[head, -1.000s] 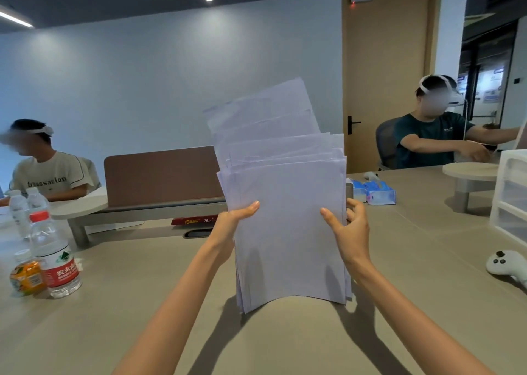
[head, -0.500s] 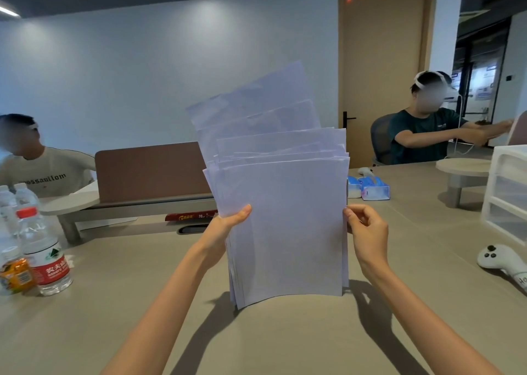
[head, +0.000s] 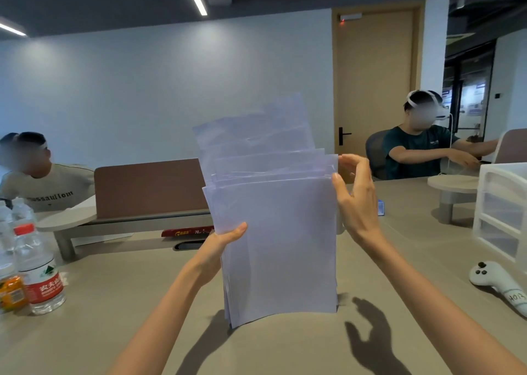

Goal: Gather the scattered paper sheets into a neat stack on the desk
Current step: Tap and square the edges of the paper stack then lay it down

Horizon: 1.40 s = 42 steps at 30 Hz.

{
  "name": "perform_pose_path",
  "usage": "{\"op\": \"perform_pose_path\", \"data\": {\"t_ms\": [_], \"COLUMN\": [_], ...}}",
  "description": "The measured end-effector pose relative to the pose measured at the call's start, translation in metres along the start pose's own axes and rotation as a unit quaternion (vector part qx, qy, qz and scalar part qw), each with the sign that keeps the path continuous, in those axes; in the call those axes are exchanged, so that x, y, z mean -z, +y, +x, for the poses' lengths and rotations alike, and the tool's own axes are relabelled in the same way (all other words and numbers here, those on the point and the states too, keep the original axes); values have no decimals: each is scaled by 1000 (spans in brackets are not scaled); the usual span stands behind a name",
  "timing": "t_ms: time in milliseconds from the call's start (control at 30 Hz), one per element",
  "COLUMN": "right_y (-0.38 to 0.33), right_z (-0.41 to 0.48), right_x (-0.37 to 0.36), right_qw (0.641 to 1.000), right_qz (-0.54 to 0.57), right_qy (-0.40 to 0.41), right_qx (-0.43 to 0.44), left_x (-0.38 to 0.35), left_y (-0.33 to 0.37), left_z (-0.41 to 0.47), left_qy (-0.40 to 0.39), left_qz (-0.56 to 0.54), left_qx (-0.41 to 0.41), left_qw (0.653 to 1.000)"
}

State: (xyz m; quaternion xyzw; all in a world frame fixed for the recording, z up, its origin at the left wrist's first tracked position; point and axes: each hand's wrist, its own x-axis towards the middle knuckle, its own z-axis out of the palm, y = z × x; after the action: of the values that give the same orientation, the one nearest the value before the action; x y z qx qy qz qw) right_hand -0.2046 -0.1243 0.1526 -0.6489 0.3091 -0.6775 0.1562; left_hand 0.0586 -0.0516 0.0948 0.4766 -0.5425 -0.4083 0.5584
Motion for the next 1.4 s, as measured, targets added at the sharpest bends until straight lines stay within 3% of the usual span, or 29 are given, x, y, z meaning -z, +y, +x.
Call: {"op": "perform_pose_path", "data": {"t_ms": [233, 400, 500, 600, 767, 967, 1133, 1300, 1400], "right_y": [-52, -73, -82, -83, -83, -106, -108, -99, -101], "right_z": [42, 67, 77, 80, 77, 90, 109, 106, 100], "right_x": [-18, -31, -41, -45, -44, -41, -23, -15, -17], "right_qw": [967, 896, 848, 823, 837, 925, 905, 895, 918], "right_qz": [-170, -309, -386, -409, -377, -201, -313, -296, -268], "right_qy": [-29, -117, -181, -225, -136, -128, -156, -282, -227], "right_qx": [189, 296, 315, 322, 373, 296, 243, 181, 185], "left_x": [-2, -2, -1, -1, -3, -1, 4, 6, 5], "left_y": [2, 2, 2, 2, 2, 1, 1, -2, -2], "left_z": [-4, -5, -8, -10, -7, -5, -5, -4, -4], "left_qy": [-3, 1, -5, -4, 18, 12, -4, -10, 0], "left_qz": [4, 0, -10, -31, -36, -43, -22, -13, -10], "left_qx": [12, 16, 18, 15, 5, 23, 24, 19, 16], "left_qw": [1000, 1000, 1000, 999, 999, 999, 999, 1000, 1000]}}
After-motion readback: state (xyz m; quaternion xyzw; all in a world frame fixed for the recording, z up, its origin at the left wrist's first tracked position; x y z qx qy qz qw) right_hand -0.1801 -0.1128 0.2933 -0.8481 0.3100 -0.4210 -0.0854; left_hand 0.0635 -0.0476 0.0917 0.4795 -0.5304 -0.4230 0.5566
